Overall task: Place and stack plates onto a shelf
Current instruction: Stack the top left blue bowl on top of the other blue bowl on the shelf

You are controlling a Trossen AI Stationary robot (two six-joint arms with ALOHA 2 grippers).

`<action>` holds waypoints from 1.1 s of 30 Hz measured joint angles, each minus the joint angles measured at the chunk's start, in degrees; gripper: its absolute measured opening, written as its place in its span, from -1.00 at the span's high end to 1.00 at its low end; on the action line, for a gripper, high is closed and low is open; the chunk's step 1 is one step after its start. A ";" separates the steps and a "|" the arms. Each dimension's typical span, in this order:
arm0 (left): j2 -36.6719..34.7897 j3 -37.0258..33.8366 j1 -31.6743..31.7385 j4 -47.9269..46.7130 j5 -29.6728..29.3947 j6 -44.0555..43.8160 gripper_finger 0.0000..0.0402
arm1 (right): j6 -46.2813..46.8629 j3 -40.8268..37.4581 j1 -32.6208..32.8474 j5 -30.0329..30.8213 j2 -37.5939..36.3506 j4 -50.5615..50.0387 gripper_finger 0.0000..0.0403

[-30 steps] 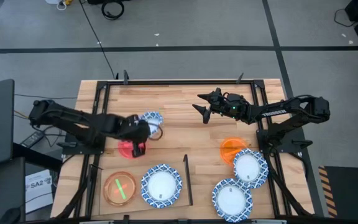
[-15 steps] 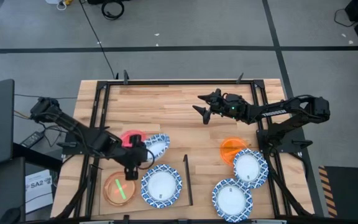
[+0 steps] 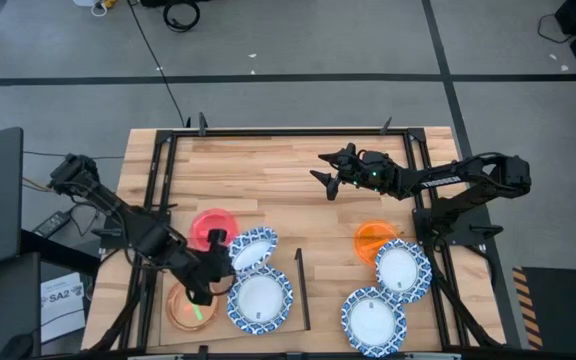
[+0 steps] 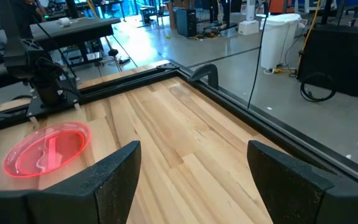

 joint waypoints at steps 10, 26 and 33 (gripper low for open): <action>0.28 6.69 -5.59 0.58 -4.72 3.85 0.97 | 0.00 0.00 0.00 0.00 0.01 -0.05 -0.49; 9.31 14.64 -10.79 0.22 -5.21 4.48 0.97 | -0.02 0.00 0.00 0.00 0.01 -1.17 -0.49; 12.43 14.62 -11.13 -1.69 -4.98 5.17 0.94 | 0.00 0.00 -0.01 0.00 -0.01 -1.42 -0.49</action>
